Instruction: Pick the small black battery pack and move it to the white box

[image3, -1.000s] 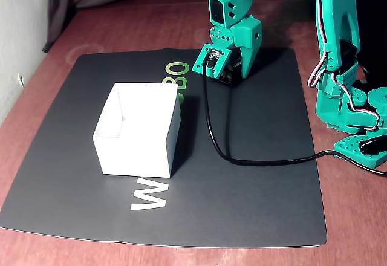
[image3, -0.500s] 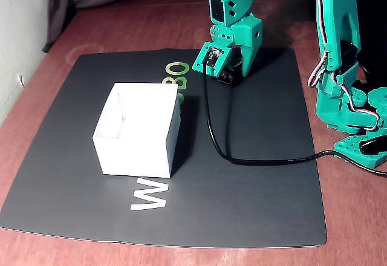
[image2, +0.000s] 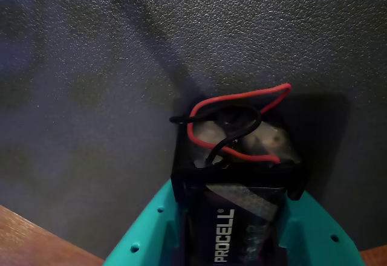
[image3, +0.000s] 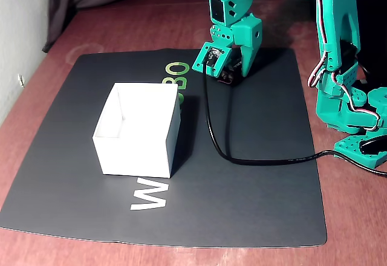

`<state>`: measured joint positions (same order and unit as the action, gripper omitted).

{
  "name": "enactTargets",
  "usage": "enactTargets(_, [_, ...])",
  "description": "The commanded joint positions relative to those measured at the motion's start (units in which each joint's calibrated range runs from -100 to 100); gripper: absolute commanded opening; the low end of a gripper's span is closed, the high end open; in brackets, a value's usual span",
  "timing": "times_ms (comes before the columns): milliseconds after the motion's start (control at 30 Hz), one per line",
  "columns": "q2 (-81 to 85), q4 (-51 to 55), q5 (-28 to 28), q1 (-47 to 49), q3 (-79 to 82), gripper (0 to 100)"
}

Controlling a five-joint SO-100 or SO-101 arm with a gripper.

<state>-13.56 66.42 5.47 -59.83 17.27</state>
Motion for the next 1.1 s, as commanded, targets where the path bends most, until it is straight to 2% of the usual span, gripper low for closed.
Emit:
enactTargets(0, [3.17,0.98,0.16,0.06,0.37,10])
enactTargets(433, [16.85,0.98,0.21,11.21,-0.54,10])
enactTargets(600, [24.48,0.19,0.27,19.30,-0.72,10])
enactTargets(767, [30.88,-0.16,0.32,31.50,-4.89,10])
enactTargets(900, [31.75,-7.96,0.38,40.65,-10.24,10])
enactTargets(1067, [31.58,-20.85,3.36,49.91,-10.52,10])
